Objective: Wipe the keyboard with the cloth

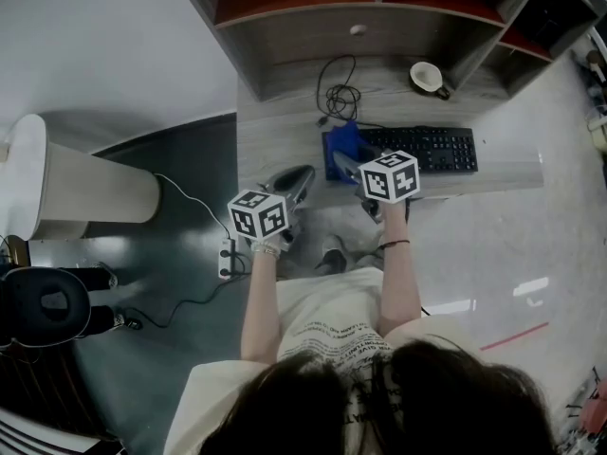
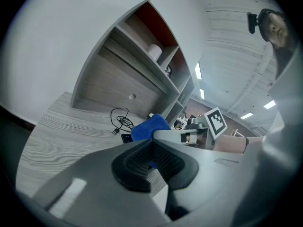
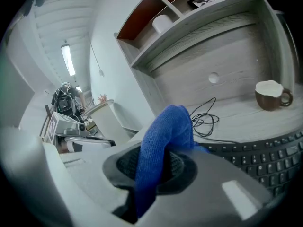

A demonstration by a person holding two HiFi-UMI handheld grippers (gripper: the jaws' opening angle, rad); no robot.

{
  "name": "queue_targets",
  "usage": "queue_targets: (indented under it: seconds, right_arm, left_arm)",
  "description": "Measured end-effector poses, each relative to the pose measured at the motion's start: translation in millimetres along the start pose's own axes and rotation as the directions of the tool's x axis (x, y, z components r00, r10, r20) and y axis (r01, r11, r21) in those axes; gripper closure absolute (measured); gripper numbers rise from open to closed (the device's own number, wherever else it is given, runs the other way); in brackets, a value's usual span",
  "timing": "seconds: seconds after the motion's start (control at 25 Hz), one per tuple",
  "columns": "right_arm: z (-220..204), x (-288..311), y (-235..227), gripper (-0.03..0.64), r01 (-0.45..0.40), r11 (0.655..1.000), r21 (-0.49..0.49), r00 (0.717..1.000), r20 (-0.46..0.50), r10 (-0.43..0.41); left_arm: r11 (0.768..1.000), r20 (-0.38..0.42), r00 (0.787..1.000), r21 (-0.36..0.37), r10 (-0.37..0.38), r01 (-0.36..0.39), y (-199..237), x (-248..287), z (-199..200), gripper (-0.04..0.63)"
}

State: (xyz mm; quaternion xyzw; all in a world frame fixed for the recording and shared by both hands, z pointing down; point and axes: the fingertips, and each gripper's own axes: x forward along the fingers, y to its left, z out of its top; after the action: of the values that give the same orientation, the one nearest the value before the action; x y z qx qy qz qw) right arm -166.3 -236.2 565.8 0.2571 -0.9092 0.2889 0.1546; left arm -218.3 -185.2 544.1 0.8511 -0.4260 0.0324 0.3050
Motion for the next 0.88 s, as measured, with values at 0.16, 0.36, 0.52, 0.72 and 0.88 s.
queue_targets:
  seconds: [0.16, 0.36, 0.52, 0.72, 0.88]
  right_arm:
    - [-1.0, 5.0, 5.4, 0.558, -0.013, 1.0, 0.002, 1.0, 0.001, 0.013]
    - [-3.7, 9.3, 13.6, 0.558, -0.027, 1.0, 0.003, 1.0, 0.005, 0.027]
    - [-2.9, 11.4, 19.2, 0.558, -0.045, 0.999, -0.001, 0.999, 0.012, 0.045]
    - [0.3, 8.1, 32.4, 0.558, -0.088, 0.996, -0.016, 0.996, 0.018, 0.089]
    - [3.5, -0.4, 39.1, 0.558, -0.115, 0.993, -0.028, 0.993, 0.032, 0.116]
  left_arm:
    - [1.0, 0.001, 1.0, -0.002, 0.009, -0.009, 2.8, -5.0, -1.0, 0.591]
    - [1.0, -0.001, 1.0, 0.0, 0.017, -0.017, 4.5, -12.3, -4.4, 0.591]
    - [1.0, 0.011, 1.0, 0.007, 0.027, -0.027, 4.5, -14.7, -2.0, 0.591]
    - [0.999, 0.025, 0.999, -0.002, 0.047, -0.047, 0.9, -17.9, -4.3, 0.591]
    - [0.997, 0.053, 0.996, -0.001, 0.072, -0.072, -4.2, -20.8, -2.2, 0.591]
